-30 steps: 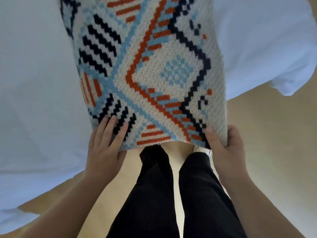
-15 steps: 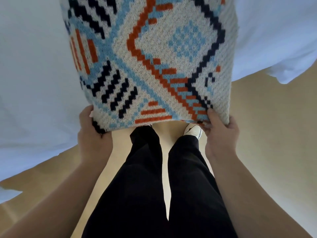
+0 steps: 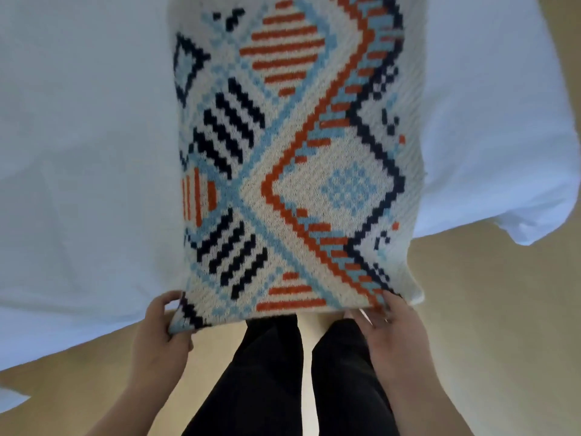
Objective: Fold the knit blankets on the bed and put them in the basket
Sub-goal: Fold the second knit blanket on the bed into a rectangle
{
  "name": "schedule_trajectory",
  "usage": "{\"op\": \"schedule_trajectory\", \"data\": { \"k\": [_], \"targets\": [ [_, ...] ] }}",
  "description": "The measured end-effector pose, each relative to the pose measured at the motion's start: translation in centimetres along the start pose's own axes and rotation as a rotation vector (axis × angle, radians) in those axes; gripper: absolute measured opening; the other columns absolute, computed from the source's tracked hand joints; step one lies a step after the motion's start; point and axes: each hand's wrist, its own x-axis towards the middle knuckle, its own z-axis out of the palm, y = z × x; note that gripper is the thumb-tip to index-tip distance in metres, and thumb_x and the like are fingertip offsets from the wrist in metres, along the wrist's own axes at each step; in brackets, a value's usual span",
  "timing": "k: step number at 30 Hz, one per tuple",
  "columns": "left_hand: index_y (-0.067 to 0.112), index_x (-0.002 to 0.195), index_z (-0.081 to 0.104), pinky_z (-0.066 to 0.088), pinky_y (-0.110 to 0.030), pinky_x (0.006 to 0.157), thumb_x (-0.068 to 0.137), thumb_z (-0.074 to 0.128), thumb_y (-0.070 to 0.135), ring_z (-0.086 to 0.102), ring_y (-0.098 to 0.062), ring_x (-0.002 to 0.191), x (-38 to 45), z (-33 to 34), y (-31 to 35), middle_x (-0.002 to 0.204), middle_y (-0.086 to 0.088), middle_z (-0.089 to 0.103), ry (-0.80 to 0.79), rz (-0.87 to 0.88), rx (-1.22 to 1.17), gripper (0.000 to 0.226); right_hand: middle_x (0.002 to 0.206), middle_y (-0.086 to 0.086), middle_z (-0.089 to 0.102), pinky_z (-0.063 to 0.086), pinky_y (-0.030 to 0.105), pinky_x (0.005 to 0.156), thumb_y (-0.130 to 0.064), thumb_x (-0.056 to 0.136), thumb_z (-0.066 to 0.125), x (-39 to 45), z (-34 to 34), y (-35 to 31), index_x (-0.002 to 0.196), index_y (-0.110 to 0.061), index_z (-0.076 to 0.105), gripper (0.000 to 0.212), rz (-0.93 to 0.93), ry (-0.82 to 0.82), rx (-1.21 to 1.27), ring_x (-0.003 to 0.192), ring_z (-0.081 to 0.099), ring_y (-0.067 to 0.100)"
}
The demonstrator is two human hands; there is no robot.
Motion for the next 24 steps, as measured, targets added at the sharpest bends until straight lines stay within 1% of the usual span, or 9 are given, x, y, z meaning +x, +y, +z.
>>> {"op": "schedule_trajectory", "data": {
  "k": [2, 4, 7, 10, 12, 16, 19, 21, 24],
  "targets": [
    [0.026, 0.108, 0.047, 0.042, -0.034, 0.052, 0.087, 0.054, -0.019, 0.05, -0.027, 0.05, -1.8, -2.6, 1.2, 0.058, -0.017, 0.063, -0.056, 0.019, -0.053, 0.05, 0.103, 0.026, 0.065, 0.06, 0.034, 0.05, 0.001, 0.094, 0.057, -2.1, -0.7, -2.5, 0.107, -0.005, 0.055, 0.015, -0.137, 0.148, -0.019, 0.065, 0.071, 0.023],
    [0.023, 0.108, 0.048, 0.038, -0.026, 0.046, 0.083, 0.055, -0.024, 0.047, -0.024, 0.045, -3.8, -5.0, 3.6, 0.055, -0.023, 0.061, -0.156, 0.046, -0.119, 0.053, 0.089, 0.025, 0.058, 0.052, 0.027, 0.037, 0.006, 0.091, 0.057, -4.7, 0.0, -5.5, 0.092, -0.013, 0.051, 0.02, -0.279, 0.221, -0.036, 0.041, 0.062, 0.015],
    [0.022, 0.099, 0.063, 0.037, -0.022, 0.041, 0.078, 0.07, -0.016, 0.046, -0.022, 0.04, -5.2, -7.5, 9.6, 0.051, -0.028, 0.057, -0.228, 0.124, -0.257, 0.044, 0.083, 0.02, 0.058, 0.053, 0.028, 0.039, 0.003, 0.092, 0.057, -8.3, 4.5, -10.7, 0.097, -0.021, 0.049, 0.026, -0.465, 0.107, -0.068, 0.038, 0.059, 0.012],
    [0.014, 0.089, 0.073, 0.036, -0.021, 0.037, 0.091, 0.057, -0.007, 0.041, -0.021, 0.037, -1.7, -9.1, 15.9, 0.048, -0.02, 0.05, -0.16, 0.173, -0.418, 0.026, 0.085, 0.013, 0.065, 0.057, 0.028, 0.05, -0.005, 0.093, 0.061, -8.5, 12.0, -15.7, 0.122, -0.022, 0.046, 0.037, -0.585, -0.032, -0.132, 0.053, 0.066, 0.016],
    [0.005, 0.085, 0.067, 0.033, -0.019, 0.033, 0.094, 0.055, 0.004, 0.038, -0.015, 0.034, 2.8, -9.5, 20.3, 0.044, -0.003, 0.046, -0.151, 0.131, -0.542, 0.015, 0.082, 0.01, 0.063, 0.055, 0.027, 0.052, -0.008, 0.093, 0.061, -6.9, 17.6, -18.2, 0.123, -0.022, 0.045, 0.036, -0.635, -0.073, -0.146, 0.052, 0.062, 0.016],
    [0.017, 0.086, 0.067, 0.041, -0.016, 0.035, 0.092, 0.062, 0.021, 0.048, -0.008, 0.035, 13.0, -8.5, 28.5, 0.045, 0.006, 0.048, -0.171, 0.034, -0.721, 0.009, 0.081, 0.011, 0.063, 0.053, 0.026, 0.051, -0.008, 0.09, 0.057, -3.1, 27.1, -21.3, 0.116, -0.02, 0.049, 0.03, -0.732, -0.053, -0.13, 0.048, 0.06, 0.016],
    [0.013, 0.107, 0.068, 0.054, -0.02, 0.048, 0.092, 0.067, 0.021, 0.065, -0.011, 0.049, 17.6, -6.9, 31.7, 0.059, 0.002, 0.064, -0.076, 0.04, -0.865, 0.017, 0.095, 0.017, 0.066, 0.055, 0.029, 0.054, -0.009, 0.088, 0.054, -1.7, 32.4, -21.9, 0.112, -0.022, 0.05, 0.028, -0.813, -0.035, -0.112, 0.055, 0.063, 0.021],
    [0.015, 0.124, 0.057, 0.06, -0.027, 0.063, 0.094, 0.066, 0.019, 0.072, -0.014, 0.065, 19.1, -5.9, 32.9, 0.08, -0.004, 0.073, 0.021, 0.118, -0.911, 0.031, 0.103, 0.017, 0.066, 0.058, 0.031, 0.059, -0.011, 0.09, 0.054, -0.5, 34.6, -22.2, 0.117, -0.02, 0.049, 0.029, -0.877, -0.026, -0.118, 0.061, 0.066, 0.021],
    [0.034, 0.146, 0.027, 0.051, -0.045, 0.1, 0.095, 0.061, 0.04, 0.066, -0.017, 0.109, 19.2, -4.3, 34.1, 0.125, 0.0, 0.065, 0.007, 0.245, -0.678, 0.061, 0.107, 0.0, 0.064, 0.052, 0.024, 0.072, -0.023, 0.097, 0.05, 1.4, 36.2, -21.8, 0.133, -0.022, 0.042, 0.037, -0.984, -0.052, -0.393, 0.081, 0.064, 0.008]
  ]
}}
